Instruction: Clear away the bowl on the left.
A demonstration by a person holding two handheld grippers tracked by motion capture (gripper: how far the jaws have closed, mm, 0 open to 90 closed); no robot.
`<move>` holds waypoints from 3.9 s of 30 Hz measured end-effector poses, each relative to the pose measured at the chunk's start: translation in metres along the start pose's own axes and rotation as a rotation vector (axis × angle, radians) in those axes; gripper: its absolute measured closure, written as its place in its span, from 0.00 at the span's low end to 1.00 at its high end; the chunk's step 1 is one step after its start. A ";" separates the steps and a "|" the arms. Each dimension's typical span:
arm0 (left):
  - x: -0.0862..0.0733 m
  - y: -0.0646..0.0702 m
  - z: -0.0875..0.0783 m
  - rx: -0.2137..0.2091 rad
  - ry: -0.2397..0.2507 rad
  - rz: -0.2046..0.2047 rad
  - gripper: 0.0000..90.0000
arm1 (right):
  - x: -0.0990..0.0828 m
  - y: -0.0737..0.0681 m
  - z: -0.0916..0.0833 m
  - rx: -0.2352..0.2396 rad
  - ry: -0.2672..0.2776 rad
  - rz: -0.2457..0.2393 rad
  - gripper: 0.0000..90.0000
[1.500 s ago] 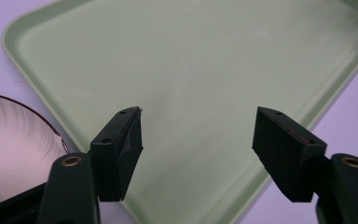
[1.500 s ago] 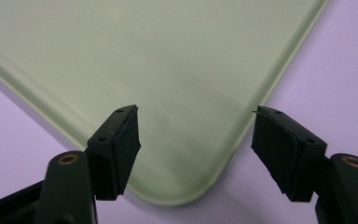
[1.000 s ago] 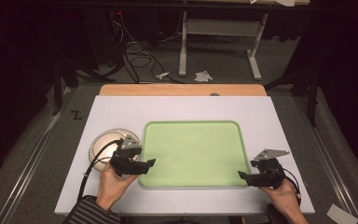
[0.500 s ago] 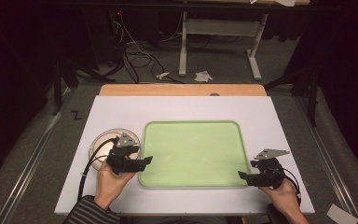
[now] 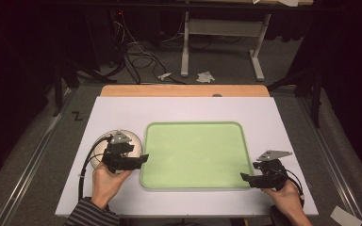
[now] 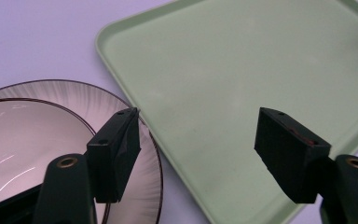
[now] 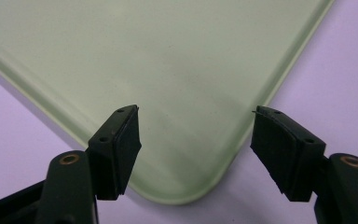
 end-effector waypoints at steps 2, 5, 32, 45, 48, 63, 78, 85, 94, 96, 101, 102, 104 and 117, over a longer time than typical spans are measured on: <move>0.000 -0.001 0.000 -0.006 -0.002 -0.006 0.33 | 0.000 0.000 0.000 0.000 -0.002 0.001 0.38; 0.001 -0.005 0.000 -0.017 -0.004 -0.025 0.33 | 0.000 0.001 0.000 0.004 -0.006 0.006 0.38; 0.001 -0.052 -0.016 0.134 0.043 -0.142 0.26 | 0.000 -0.001 0.000 0.022 -0.010 -0.009 0.39; -0.012 -0.092 -0.032 0.188 0.038 -0.256 0.21 | 0.000 -0.001 0.003 0.043 -0.027 -0.020 0.38; -0.014 -0.097 -0.033 0.199 0.036 -0.270 0.21 | 0.000 -0.001 0.001 0.040 -0.020 -0.021 0.40; -0.026 -0.116 -0.024 0.198 -0.028 -0.373 0.35 | 0.000 -0.002 0.000 0.035 -0.006 -0.019 0.41; -0.038 -0.124 -0.006 0.197 -0.152 -0.429 0.60 | 0.000 0.000 0.001 0.043 -0.007 -0.009 0.40; -0.040 -0.125 -0.003 0.195 -0.171 -0.451 0.71 | 0.000 -0.002 0.001 0.043 -0.007 -0.022 0.40; -0.045 -0.131 -0.003 0.143 -0.184 -0.495 0.84 | 0.000 -0.002 0.001 0.045 -0.012 -0.014 0.39; -0.046 -0.132 -0.004 0.127 -0.175 -0.504 0.87 | 0.000 -0.002 0.001 0.045 -0.011 -0.013 0.39; -0.044 -0.132 -0.006 0.106 -0.157 -0.507 0.92 | 0.000 -0.001 0.001 0.048 -0.014 -0.021 0.39; -0.044 -0.131 -0.006 0.106 -0.158 -0.506 0.92 | 0.000 -0.002 0.001 0.047 -0.016 -0.021 0.39; -0.044 -0.131 -0.006 0.106 -0.158 -0.506 0.92 | 0.000 -0.002 0.002 0.050 -0.014 -0.023 0.39; -0.038 -0.130 -0.015 0.144 -0.102 -0.487 0.92 | 0.000 -0.001 0.002 0.049 -0.013 -0.023 0.39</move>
Point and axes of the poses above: each handheld gripper's, and its own axes: z roughly forward along the jaws, x roughly out of its top, y roughly to its right, the point moved 3 cm from there along z, roughly forward along the jaws
